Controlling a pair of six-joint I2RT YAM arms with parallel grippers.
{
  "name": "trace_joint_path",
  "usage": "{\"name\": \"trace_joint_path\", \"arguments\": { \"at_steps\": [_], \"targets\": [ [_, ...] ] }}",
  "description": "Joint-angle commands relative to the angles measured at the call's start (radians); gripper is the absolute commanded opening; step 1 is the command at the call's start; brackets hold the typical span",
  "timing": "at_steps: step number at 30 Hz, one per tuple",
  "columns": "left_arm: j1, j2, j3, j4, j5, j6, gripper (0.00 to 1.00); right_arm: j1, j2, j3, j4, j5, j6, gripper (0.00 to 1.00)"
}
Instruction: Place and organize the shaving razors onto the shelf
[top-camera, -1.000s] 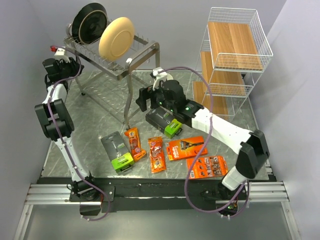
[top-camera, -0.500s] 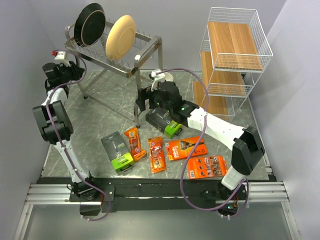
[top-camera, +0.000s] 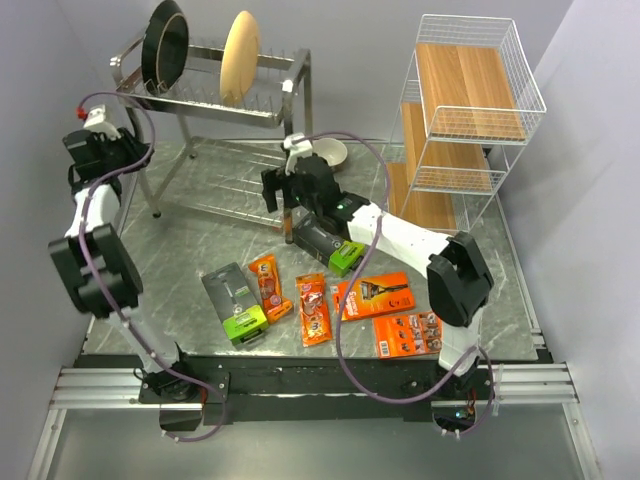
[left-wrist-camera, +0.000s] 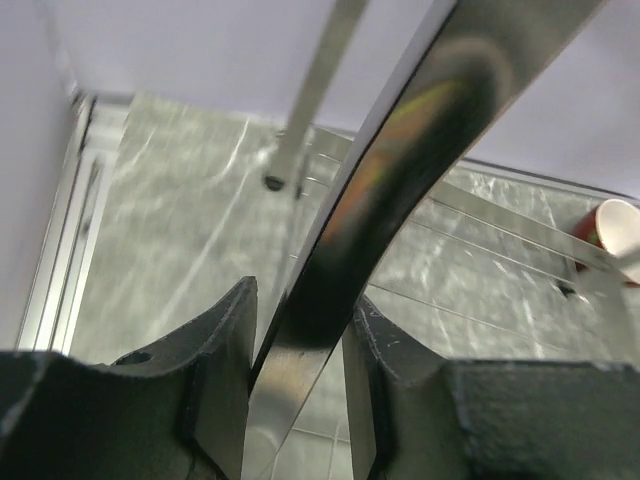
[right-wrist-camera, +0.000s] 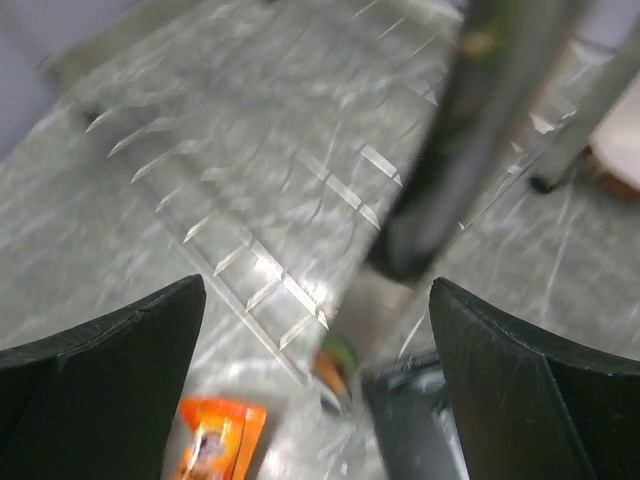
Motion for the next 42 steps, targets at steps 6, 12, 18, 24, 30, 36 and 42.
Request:
{"name": "trace_joint_path", "arguments": {
  "at_steps": [6,12,18,24,30,36,42],
  "targets": [
    [0.122,-0.370,-0.189,0.146,-0.175,-0.182,0.01,-0.010,0.163,0.208,0.036,0.054,-0.053,0.99],
    [0.150,-0.384,-0.314,0.227,-0.175,-0.135,0.01,-0.010,0.186,0.193,0.041,0.034,-0.040,0.98],
    [0.151,-0.395,-0.420,0.268,-0.160,-0.149,0.01,-0.011,0.157,0.107,0.050,0.047,-0.043,0.98],
    [0.151,-0.361,-0.425,0.218,-0.239,-0.167,0.02,-0.013,0.162,0.090,0.046,0.050,-0.051,0.98],
    [0.150,-0.289,-0.345,0.118,-0.280,-0.185,0.18,-0.013,0.211,0.131,0.029,0.050,-0.062,0.98],
    [0.145,-0.212,-0.281,0.112,-0.287,-0.254,0.30,-0.013,0.298,0.217,0.009,0.080,-0.074,0.97],
    [0.144,-0.125,-0.195,0.094,-0.304,-0.271,0.36,-0.016,0.390,0.315,0.020,0.077,-0.083,0.96]
  ]
}}
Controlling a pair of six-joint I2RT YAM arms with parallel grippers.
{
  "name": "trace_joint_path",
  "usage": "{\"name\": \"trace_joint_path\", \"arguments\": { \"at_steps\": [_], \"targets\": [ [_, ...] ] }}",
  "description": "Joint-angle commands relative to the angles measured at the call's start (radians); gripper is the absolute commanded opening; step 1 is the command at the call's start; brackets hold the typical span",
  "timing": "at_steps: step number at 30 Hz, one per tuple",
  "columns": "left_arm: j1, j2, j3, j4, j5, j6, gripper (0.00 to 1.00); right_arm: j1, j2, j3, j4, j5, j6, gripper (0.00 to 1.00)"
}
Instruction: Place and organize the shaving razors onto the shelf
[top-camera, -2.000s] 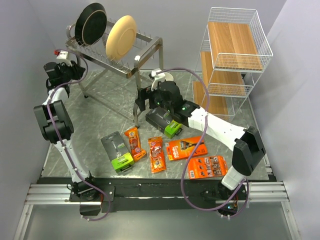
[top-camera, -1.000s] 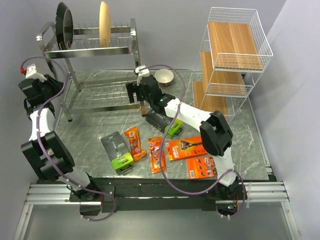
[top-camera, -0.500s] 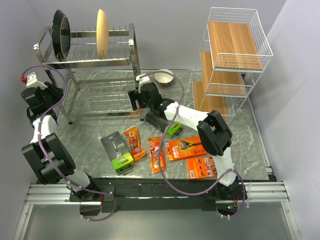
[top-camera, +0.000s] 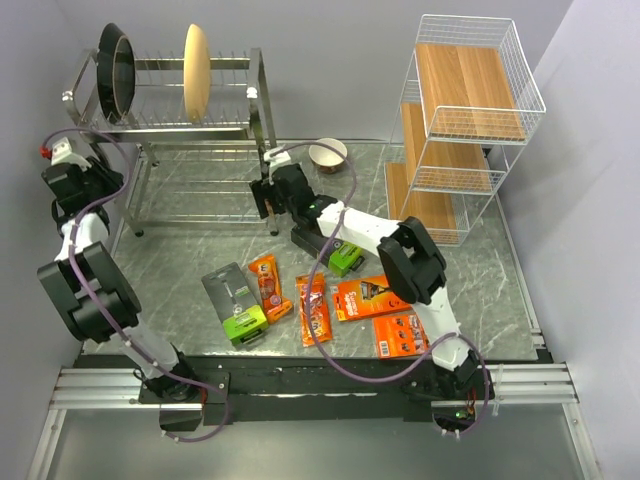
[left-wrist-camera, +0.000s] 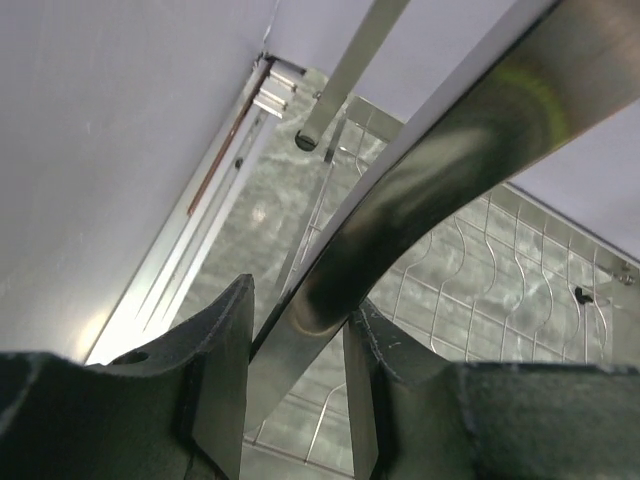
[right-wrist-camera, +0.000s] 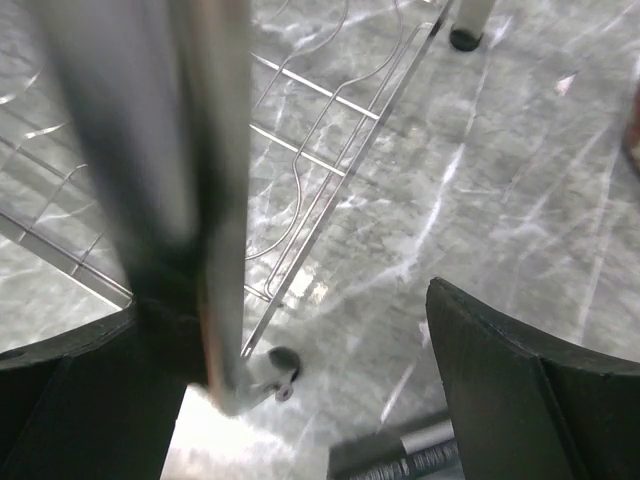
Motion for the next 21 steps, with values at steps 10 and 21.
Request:
{"name": "trace_joint_path", "arguments": {
  "at_steps": [10,21],
  "targets": [
    [0.000,0.094,0.174,-0.005,-0.173,-0.202,0.77,-0.011,0.128,0.219,0.020,0.000,-0.021,0.96],
    [-0.005,-0.148,0.050,-0.139,-0.096,-0.233,0.99,-0.009,-0.111,0.001,0.011,-0.016,-0.063,1.00]
  ]
}}
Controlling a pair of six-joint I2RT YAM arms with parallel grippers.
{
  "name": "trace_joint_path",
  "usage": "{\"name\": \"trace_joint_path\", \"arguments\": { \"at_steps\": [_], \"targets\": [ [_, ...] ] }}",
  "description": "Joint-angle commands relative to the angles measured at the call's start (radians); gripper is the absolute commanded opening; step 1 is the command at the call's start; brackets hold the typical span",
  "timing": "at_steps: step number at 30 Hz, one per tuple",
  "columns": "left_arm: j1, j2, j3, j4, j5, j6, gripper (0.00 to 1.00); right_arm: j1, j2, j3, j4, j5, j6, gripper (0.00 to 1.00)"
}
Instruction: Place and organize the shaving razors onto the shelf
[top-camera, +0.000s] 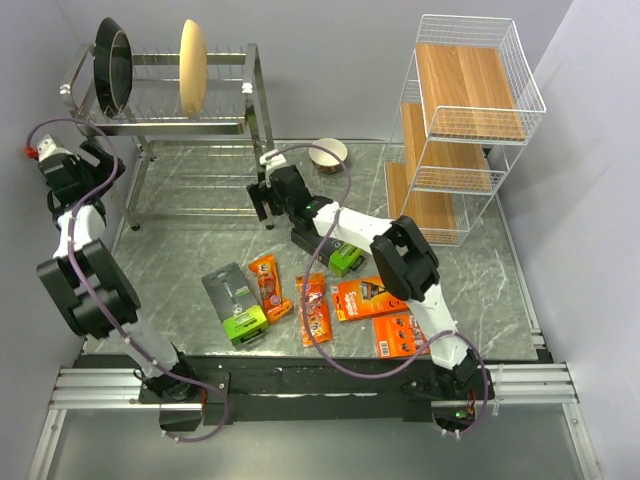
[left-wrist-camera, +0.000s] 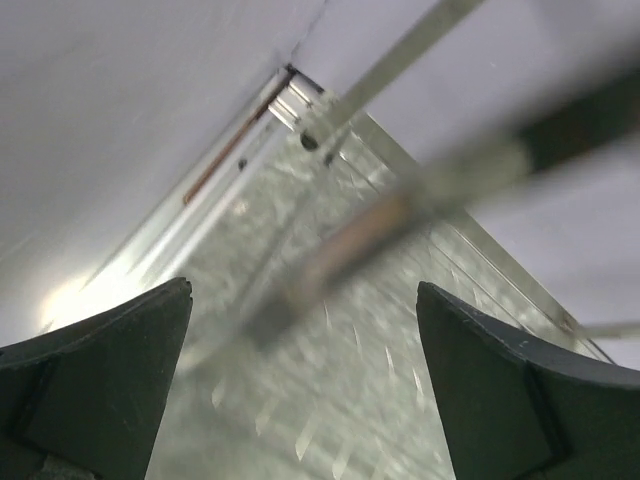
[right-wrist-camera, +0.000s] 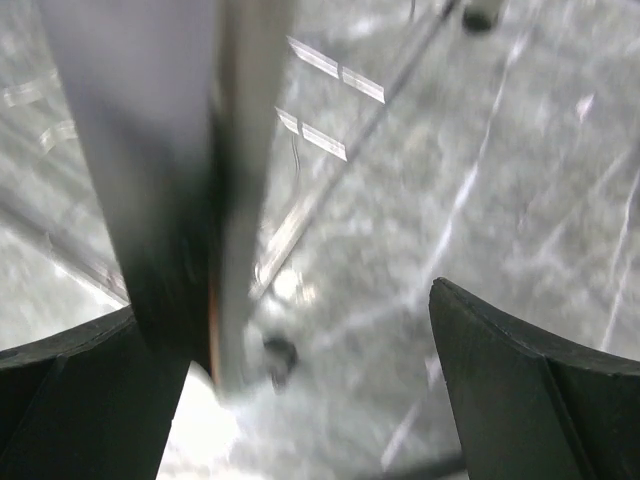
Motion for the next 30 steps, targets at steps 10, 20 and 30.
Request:
{"name": "trace_joint_path", "arguments": {
  "at_steps": [10,20,30],
  "targets": [
    [-0.017,-0.661,-0.272,-0.356,0.106,-0.145,0.99,-0.016,-0.722,-0.419,-0.122,0.027,0.010,1.00],
    [-0.465,-0.722,-0.207,-0.182,0.553,0.037,0.99,-0.061,-1.217,-0.686,-0.478,0.192,0.119,0.99],
    [-1.011,-0.274,0.223,-0.217,0.490,0.219,1.00,-0.335,-1.381,-0.789,-0.425,0.280,0.104,0.89]
  ]
}}
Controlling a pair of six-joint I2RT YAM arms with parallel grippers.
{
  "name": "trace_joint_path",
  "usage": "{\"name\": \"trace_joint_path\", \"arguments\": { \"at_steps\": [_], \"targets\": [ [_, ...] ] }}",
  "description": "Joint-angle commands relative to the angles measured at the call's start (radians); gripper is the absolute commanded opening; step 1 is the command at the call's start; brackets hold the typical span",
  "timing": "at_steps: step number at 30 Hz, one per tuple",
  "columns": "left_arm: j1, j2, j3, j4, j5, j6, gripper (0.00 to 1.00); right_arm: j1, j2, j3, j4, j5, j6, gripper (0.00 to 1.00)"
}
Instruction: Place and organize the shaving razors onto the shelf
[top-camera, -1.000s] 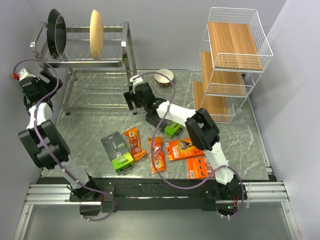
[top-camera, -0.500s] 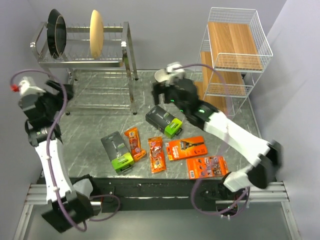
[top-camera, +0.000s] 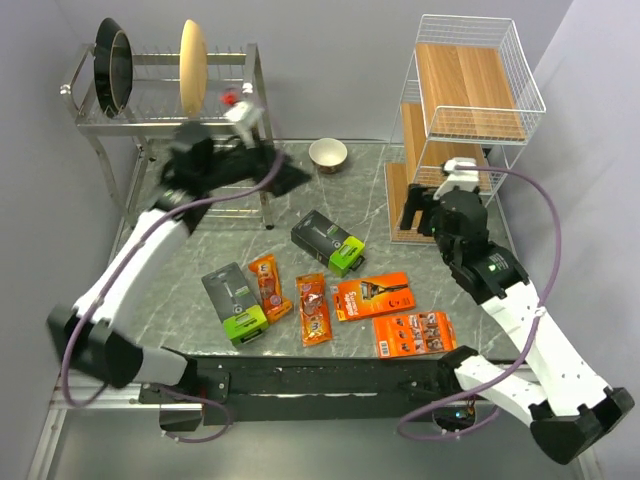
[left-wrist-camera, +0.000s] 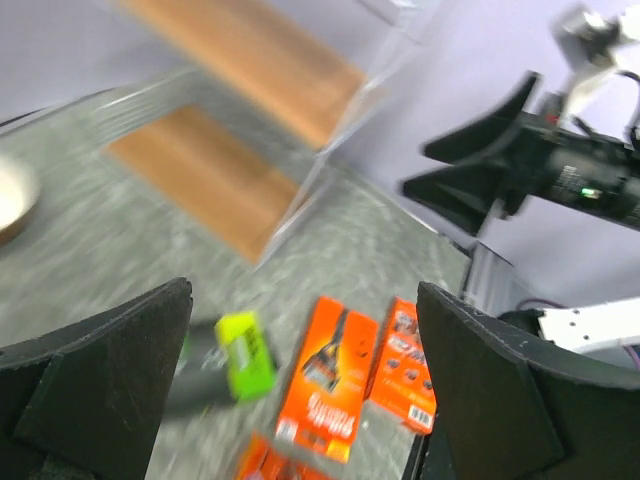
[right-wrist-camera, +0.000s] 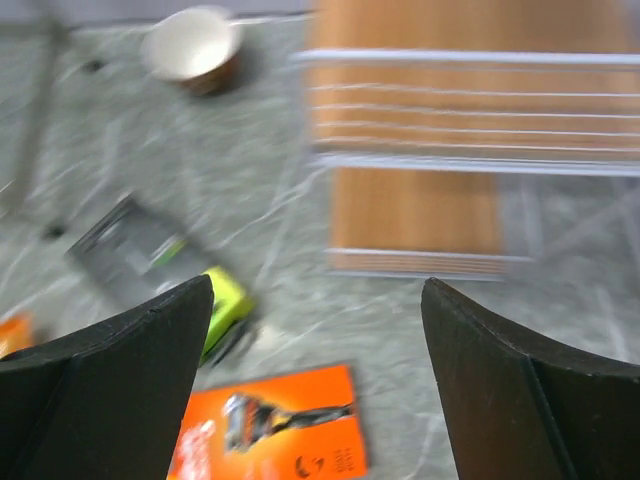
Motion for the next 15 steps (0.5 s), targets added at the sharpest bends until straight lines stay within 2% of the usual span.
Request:
{"name": "trace_joint_path", "arguments": {
  "at_steps": [1,5,11,15],
  "targets": [
    [-0.135,0.178,0.153,0.060,-0.035,0.067,0.99,-0.044,-0.028,-0.053,0.135,0.072,-0.039,0.88],
    [-0.155,0.286,0.216,0.130,-0.069,-0.046,0.99,-0.044,-0.035,-0.092,0.304,0.115,-0.121,0.84],
    [-0.158,0.280,0.201,0.104,-0.124,0.053,1.00,-0.034,-0.053,-0.093,0.456,0.088,-0.268,0.83],
    [-0.158,0.243,0.165,0.093,-0.161,0.081,0.99,-0.006,-0.009,-0.092,0.545,0.112,-0.322,0.82]
  ]
}}
